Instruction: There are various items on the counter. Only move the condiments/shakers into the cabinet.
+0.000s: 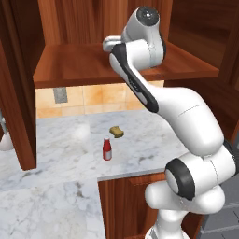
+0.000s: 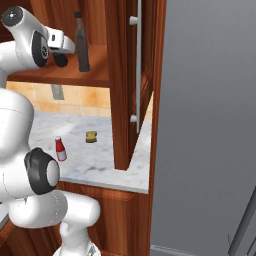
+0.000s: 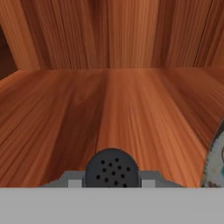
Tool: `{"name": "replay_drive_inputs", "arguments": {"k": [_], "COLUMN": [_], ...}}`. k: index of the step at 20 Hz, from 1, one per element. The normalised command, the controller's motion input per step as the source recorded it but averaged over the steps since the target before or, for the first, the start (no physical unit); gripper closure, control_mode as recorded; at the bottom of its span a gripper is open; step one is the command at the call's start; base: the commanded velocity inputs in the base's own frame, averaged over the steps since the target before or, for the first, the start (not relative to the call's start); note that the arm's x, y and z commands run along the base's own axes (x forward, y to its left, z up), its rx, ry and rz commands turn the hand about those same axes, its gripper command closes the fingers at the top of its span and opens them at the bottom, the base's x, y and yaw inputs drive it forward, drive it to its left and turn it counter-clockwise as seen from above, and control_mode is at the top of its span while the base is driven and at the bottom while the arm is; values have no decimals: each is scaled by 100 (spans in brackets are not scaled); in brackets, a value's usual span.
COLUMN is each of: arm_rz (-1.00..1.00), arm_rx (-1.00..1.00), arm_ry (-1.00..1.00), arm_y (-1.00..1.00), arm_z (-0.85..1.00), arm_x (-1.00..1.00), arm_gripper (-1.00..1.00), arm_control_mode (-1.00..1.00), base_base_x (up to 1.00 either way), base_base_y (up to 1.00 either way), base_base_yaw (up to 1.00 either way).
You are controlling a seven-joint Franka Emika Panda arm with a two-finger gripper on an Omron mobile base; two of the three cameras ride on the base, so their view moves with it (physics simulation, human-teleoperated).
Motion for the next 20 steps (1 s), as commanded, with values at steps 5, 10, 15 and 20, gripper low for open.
{"name": "replay_drive_inputs", "arguments": {"k": [5,10,15,20], "arm_rz": [0,0,0,0], "arm_rx": [-1,-4,-5,0], "arm_ry": [-1,-8,-10,-5], "arm_y": [0,4,18,1], "arm_z": [0,0,0,0], "arm_x": [13,19,2,-24], "arm_gripper": [-100,-100,-100,-100], "arm_control_mode": [-100,-100,-100,-100], "base_base_x": [0,0,0,0], "base_base_y": [0,0,0,0], "base_base_yaw": [0,0,0,0]}}
